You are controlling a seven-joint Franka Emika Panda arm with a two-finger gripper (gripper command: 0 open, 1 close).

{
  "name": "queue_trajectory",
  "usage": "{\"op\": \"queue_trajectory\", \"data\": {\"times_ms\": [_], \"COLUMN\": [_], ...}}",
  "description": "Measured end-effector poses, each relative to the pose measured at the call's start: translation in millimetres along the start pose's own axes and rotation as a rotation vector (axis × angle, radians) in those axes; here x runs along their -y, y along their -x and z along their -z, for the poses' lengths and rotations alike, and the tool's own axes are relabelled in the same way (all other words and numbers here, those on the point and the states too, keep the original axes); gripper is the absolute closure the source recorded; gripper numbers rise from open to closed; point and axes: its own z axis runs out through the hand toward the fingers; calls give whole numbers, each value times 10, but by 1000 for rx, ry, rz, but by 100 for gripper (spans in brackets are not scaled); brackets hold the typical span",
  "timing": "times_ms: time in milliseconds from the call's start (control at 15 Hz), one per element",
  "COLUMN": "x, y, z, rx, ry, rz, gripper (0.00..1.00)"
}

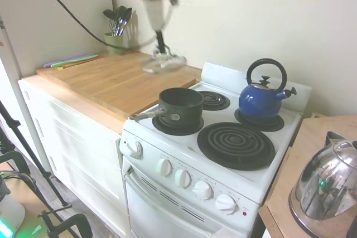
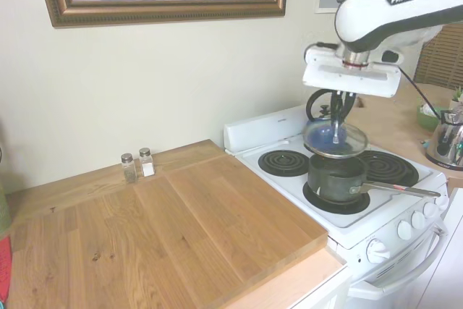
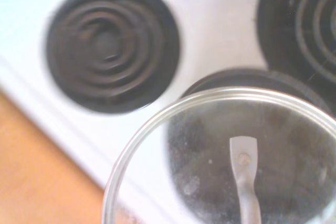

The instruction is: Uncover the lid of the pot

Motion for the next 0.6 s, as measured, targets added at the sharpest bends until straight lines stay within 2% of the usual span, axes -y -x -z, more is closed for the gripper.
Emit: {"op": "queue_trajectory", "data": {"times_ms": [133, 267, 400, 600], "x": [8, 131, 343, 735], "y": [826, 1678, 2350, 2756], "z": [264, 286, 23, -698], "rx": [-5, -9, 1, -13], "ry": [-38, -52, -16, 69], "rz": [97, 214, 312, 381], "gripper": [100, 100, 100, 100]}}
